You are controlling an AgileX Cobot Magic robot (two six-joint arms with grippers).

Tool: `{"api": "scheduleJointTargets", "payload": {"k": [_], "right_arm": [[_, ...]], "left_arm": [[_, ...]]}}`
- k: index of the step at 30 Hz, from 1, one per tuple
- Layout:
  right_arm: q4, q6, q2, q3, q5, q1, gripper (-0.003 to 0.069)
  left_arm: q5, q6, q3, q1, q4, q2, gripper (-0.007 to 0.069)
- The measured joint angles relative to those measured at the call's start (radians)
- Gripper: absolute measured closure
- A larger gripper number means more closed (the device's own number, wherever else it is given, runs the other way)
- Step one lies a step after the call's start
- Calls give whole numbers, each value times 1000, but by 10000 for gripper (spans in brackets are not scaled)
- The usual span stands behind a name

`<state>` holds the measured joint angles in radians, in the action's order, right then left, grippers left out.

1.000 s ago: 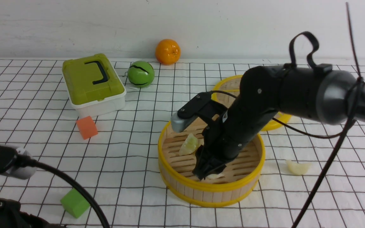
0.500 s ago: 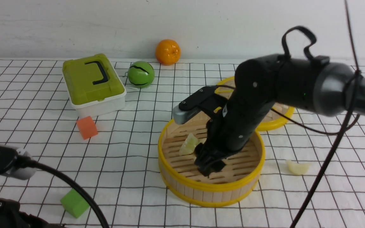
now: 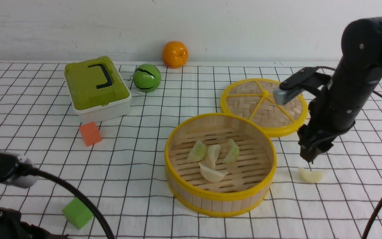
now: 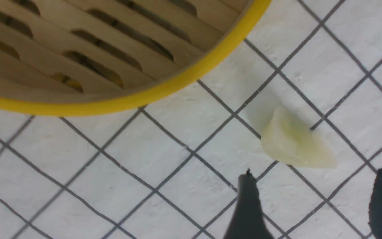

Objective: Put the dumplings into the steamer on the table with the white tablecloth.
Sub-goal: 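Reach for and grasp a dumpling lying on the table beside the steamer, then place the dumpling in the bamboo steamer basket with the right gripper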

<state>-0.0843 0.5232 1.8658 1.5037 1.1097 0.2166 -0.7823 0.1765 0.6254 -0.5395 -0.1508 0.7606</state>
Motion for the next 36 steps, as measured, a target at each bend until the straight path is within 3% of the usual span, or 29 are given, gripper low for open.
{"api": "scheduleJointTargets", "payload": {"k": [5,9,16,20,29,36], "right_arm": [[-11,213,84,-21,-16,-21,198],[-23,256,141,-22,-73,-23,198],[8,259,196,-22,-116,-23,252],[41,232,193,-12,-117,-20,441],[38,116,92,115,6,31,443],[-132,65,53,205,54,205,449]], "left_arm": [[1,0,0,0,0,0,561],[0,0,0,0,1,0,557],[0,0,0,0,1,0,556],[-1,0,0,0,1,0,554],[0,0,0,0,1,1,552],[40,0,0,0,31,1,552]]}}
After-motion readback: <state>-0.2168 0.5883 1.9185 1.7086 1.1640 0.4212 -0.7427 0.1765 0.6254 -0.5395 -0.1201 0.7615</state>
